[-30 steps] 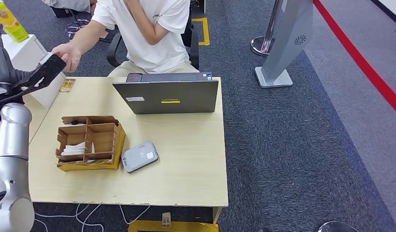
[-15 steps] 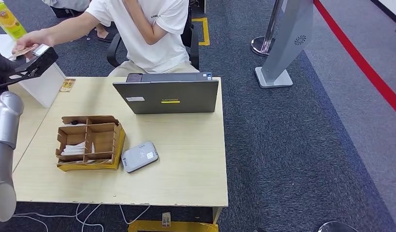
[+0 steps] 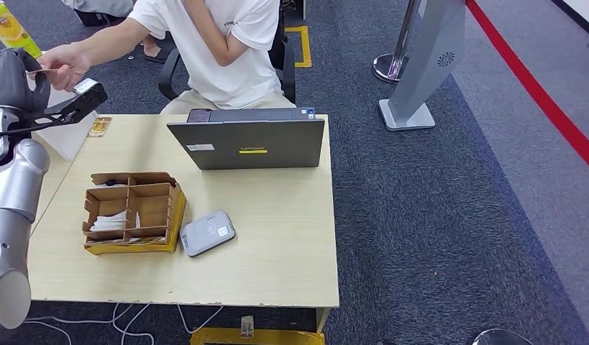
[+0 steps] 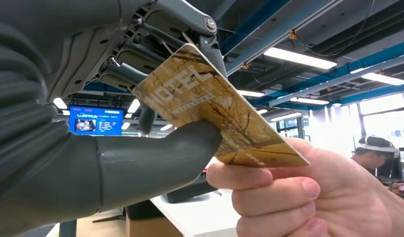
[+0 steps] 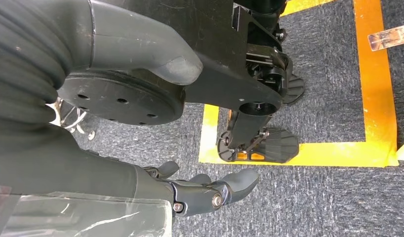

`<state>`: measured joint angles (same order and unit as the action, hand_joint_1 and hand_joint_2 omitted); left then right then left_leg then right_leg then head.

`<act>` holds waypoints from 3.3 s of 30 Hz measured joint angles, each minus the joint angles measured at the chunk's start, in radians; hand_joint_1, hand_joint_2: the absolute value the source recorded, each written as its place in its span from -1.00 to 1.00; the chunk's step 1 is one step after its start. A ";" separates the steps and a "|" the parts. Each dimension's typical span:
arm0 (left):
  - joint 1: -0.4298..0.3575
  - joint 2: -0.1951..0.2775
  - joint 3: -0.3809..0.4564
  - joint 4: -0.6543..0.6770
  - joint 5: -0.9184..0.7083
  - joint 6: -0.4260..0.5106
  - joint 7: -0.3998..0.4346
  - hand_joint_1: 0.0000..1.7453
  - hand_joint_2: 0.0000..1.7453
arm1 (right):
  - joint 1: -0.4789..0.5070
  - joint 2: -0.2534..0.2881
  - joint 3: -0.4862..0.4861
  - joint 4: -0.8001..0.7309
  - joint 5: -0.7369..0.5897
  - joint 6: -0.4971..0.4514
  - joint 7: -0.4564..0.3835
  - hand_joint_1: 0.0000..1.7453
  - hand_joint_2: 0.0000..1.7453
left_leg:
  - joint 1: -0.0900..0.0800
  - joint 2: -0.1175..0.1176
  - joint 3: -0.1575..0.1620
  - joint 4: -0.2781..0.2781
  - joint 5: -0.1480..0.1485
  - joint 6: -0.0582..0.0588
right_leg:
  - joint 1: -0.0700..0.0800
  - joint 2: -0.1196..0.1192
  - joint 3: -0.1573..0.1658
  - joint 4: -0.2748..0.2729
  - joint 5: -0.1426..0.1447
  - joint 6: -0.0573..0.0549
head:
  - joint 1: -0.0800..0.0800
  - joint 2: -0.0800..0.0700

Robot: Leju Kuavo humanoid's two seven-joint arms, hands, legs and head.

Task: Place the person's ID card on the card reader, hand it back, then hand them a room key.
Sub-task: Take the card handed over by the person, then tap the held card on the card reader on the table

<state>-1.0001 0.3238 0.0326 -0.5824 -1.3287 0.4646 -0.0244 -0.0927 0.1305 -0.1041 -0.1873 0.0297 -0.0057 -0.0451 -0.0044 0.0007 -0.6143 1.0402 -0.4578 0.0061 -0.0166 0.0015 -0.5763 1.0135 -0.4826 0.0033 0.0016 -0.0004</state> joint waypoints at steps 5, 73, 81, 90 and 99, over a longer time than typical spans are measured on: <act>-0.004 -0.008 -0.004 0.006 0.000 -0.006 -0.006 1.00 1.00 | 0.000 0.000 0.000 0.000 0.000 0.000 0.001 -1.00 1.00 | 0.000 0.000 0.000 0.000 0.000 0.000 | 0.000 0.000 0.000 0.000 0.000 0.000 | 0.000 0.000; 0.872 -0.114 -0.446 -0.973 -0.001 -0.301 0.117 1.00 1.00 | 0.041 0.006 -0.111 0.005 -0.043 -0.036 -0.028 -1.00 1.00 | -0.001 0.000 -0.002 0.000 -0.002 -0.001 | 0.001 0.000 -0.002 -0.001 -0.001 -0.001 | 0.000 0.000; 0.847 -0.116 -0.443 -0.862 -0.036 -0.335 0.183 1.00 1.00 | 0.041 0.006 -0.120 0.005 -0.031 -0.036 -0.026 -1.00 1.00 | -0.001 0.000 -0.002 0.000 -0.002 -0.001 | 0.001 0.000 -0.002 -0.001 -0.001 -0.001 | 0.000 0.000; 0.830 -0.121 -0.420 -0.758 -0.049 -0.341 0.215 1.00 1.00 | 0.042 0.009 -0.122 0.005 -0.014 -0.033 -0.018 -1.00 1.00 | -0.001 0.000 -0.002 -0.001 -0.002 -0.001 | 0.001 0.000 -0.002 -0.001 -0.001 -0.001 | 0.000 0.000; 0.822 -0.127 -0.418 -0.717 -0.051 -0.342 0.219 1.00 1.00 | 0.042 0.010 -0.123 0.005 -0.014 -0.033 -0.017 -1.00 1.00 | -0.001 0.000 -0.002 0.000 -0.002 -0.001 | 0.001 0.000 -0.002 -0.001 -0.001 -0.001 | 0.000 0.000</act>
<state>-0.1781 0.1970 -0.3855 -1.2993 -1.3794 0.1231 0.1942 -0.0508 0.1400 -0.2274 -0.1823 0.0156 -0.0390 -0.0626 -0.0050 0.0009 -0.6162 1.0397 -0.4595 0.0049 -0.0159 0.0015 -0.5780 1.0121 -0.4834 0.0026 0.0019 -0.0004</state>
